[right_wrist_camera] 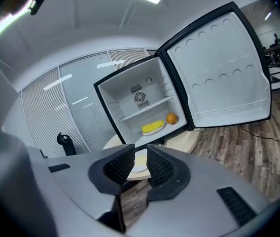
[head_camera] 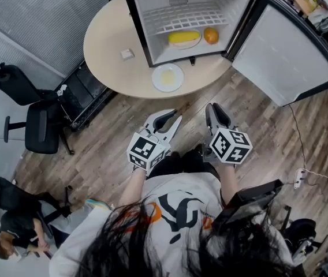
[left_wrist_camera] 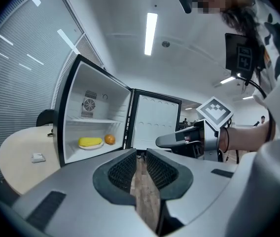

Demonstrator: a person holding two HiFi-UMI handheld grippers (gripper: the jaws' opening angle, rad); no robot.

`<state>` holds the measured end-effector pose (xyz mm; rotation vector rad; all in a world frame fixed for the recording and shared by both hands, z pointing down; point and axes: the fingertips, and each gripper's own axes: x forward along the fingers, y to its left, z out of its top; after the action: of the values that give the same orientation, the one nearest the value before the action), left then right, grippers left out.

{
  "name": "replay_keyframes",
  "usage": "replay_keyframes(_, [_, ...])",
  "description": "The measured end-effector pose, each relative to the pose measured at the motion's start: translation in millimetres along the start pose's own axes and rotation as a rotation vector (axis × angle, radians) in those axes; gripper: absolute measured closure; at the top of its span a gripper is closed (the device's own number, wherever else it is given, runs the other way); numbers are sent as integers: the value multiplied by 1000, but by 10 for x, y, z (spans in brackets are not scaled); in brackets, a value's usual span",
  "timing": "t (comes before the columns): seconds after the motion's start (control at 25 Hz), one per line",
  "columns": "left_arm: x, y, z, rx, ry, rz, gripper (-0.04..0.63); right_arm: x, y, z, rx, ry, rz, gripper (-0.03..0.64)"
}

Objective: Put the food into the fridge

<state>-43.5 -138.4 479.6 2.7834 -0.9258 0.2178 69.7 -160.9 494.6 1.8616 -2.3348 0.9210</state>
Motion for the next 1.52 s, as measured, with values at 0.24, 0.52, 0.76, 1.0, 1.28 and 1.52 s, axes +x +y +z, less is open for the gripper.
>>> replay_keyframes(0.24, [-3,-273,-16,-3,-3,-17,532,-286,-14,11,3,-12,2,535])
replay_keyframes(0.52, [-7,-606,47,19,-15,7,532,-643,-92,12,-5,-27,36,535])
replay_keyframes(0.76, [-7,-1131,74,26,-37,30,532,-1116,-275,-63,-26,-20,65,539])
replay_keyframes(1.0, [-43,-1707,13,27,-40,49,532,-1574,-433,-177,-47,-2,105,543])
replay_keyframes(1.28, [-294,-2146,-141,26,-39,104,532,-1952,-389,-395,-73,24,182,543])
replay_keyframes(1.52, [-500,-2288,-181,23,-53,146,532,-2147,-279,-547,-87,45,229,545])
